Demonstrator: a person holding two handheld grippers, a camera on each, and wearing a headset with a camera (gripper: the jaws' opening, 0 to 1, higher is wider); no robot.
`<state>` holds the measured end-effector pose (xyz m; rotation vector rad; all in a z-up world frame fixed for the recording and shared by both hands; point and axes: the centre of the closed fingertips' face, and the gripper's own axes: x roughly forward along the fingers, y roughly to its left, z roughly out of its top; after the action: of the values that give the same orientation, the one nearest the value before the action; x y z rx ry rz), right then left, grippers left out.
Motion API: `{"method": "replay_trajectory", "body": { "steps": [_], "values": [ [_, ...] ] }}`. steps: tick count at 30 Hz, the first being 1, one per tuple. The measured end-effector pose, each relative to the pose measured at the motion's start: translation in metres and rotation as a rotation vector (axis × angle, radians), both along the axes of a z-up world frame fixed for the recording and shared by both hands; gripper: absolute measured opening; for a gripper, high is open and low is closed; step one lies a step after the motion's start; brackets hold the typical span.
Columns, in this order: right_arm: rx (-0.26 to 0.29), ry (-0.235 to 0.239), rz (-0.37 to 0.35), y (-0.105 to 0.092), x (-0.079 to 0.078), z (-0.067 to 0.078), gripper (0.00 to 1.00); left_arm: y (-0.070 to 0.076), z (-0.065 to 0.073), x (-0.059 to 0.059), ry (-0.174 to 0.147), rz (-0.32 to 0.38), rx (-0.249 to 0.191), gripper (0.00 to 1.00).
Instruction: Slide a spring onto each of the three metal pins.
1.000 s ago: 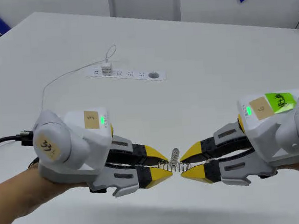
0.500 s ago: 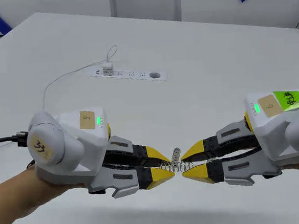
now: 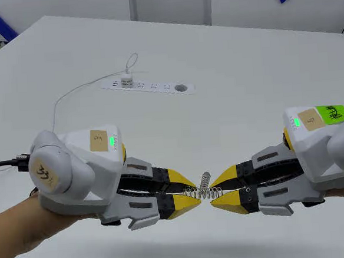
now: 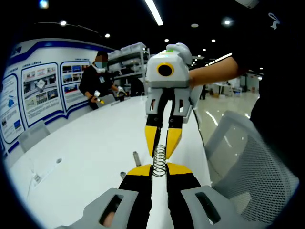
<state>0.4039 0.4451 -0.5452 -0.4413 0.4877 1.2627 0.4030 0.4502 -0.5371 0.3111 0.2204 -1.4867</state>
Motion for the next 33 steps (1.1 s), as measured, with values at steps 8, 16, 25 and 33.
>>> {"method": "replay_trajectory", "body": {
  "steps": [8,16,25,33],
  "values": [
    [0.099,0.008,-0.039,0.003,0.001,0.019,0.11,0.000,0.000,0.002,0.020,0.019,0.010,0.10],
    [0.124,0.019,-0.046,0.008,0.000,0.022,0.11,0.001,-0.003,0.004,0.025,0.029,0.024,0.10],
    [0.200,0.028,-0.061,0.015,0.000,0.036,0.11,-0.001,-0.002,0.003,0.058,0.027,0.014,0.11],
    [0.251,0.000,-0.057,0.033,0.006,0.050,0.11,-0.009,0.000,0.005,0.034,0.043,0.003,0.11]
  ]
}}
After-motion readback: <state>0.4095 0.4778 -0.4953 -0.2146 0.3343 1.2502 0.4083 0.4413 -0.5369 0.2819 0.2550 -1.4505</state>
